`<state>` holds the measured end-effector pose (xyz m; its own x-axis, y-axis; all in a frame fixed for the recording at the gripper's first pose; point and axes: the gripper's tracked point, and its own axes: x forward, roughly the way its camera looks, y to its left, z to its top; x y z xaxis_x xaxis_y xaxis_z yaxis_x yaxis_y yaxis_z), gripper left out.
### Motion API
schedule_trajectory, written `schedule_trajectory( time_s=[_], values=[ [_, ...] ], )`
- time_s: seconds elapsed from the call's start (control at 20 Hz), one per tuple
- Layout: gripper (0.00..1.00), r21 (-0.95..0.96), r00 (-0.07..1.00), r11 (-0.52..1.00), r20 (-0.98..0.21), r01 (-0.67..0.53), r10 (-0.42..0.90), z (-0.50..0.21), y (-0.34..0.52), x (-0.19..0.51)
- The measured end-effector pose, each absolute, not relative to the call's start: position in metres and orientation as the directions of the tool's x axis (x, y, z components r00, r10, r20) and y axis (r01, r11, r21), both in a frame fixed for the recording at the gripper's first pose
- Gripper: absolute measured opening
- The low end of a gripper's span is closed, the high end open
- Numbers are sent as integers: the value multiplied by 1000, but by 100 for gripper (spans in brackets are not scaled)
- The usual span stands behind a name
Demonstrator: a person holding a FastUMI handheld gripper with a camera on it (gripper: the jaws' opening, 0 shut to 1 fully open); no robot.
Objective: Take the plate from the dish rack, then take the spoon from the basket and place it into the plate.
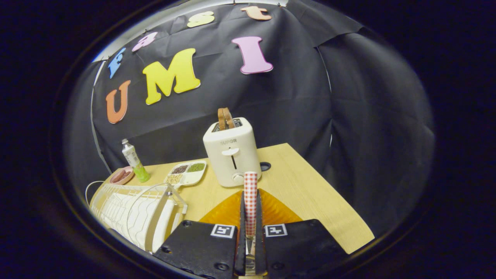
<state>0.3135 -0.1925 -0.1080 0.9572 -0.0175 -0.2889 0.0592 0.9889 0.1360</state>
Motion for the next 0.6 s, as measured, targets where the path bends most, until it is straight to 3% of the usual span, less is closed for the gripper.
schedule_trajectory(
  time_s=[0.6],
  values=[
    [15,-10,1000,1000,-12,24,-24,22,-147,223]
  ],
)
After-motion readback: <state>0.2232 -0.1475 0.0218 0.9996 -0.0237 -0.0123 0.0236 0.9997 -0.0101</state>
